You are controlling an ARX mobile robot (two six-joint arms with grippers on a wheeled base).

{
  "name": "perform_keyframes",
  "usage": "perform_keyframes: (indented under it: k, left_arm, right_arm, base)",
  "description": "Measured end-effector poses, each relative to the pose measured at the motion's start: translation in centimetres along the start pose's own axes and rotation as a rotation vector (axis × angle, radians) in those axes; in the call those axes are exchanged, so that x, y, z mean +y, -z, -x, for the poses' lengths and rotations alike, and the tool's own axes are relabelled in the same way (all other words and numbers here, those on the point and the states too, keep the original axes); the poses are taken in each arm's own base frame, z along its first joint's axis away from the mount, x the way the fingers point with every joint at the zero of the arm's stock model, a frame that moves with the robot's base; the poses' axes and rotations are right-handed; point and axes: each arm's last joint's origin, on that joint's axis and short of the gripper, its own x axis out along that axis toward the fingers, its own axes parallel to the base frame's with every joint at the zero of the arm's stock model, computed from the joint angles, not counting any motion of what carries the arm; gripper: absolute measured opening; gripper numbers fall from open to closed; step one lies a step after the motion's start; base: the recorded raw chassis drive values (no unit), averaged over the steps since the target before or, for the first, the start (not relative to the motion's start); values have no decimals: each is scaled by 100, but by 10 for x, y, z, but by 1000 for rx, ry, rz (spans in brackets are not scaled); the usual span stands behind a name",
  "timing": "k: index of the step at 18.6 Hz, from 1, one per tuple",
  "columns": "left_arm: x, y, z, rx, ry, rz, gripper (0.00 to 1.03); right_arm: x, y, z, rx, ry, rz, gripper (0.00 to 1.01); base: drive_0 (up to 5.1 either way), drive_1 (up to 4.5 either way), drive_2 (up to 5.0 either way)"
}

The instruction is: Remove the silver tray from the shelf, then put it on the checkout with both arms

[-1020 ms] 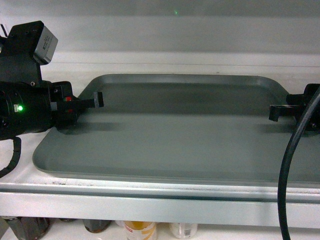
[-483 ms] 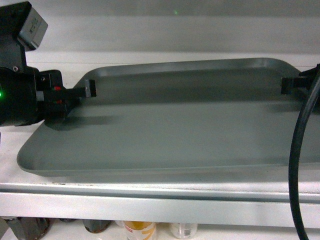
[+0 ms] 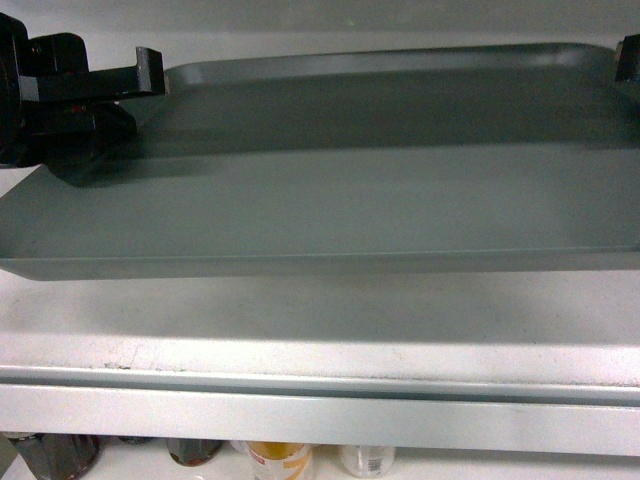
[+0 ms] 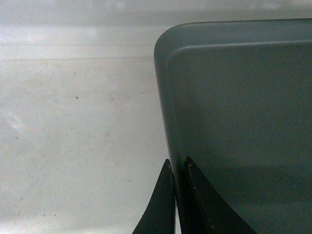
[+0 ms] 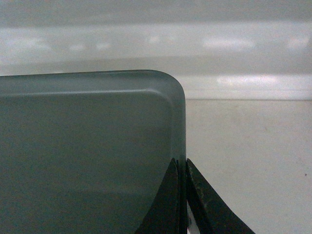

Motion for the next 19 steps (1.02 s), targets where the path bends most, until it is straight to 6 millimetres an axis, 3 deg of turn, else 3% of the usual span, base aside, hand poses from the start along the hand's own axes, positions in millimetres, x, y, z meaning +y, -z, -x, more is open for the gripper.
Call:
perform_keyframes:
  k: [3, 8, 19]
  left_arm:
    - [0, 4, 1, 52, -5, -2, 3]
    - [0, -6, 9, 17, -10, -24, 3]
    - [-2, -8, 9, 11, -17, -43, 3]
  right_arm:
    - [0, 4, 0, 63, 2, -3, 3]
    - [0, 2, -1, 96, 2, -15, 3]
    - [0, 2, -1, 95, 2, -26, 3]
  base:
    - [0, 0, 0]
    - [0, 0, 0]
    - [0, 0, 0]
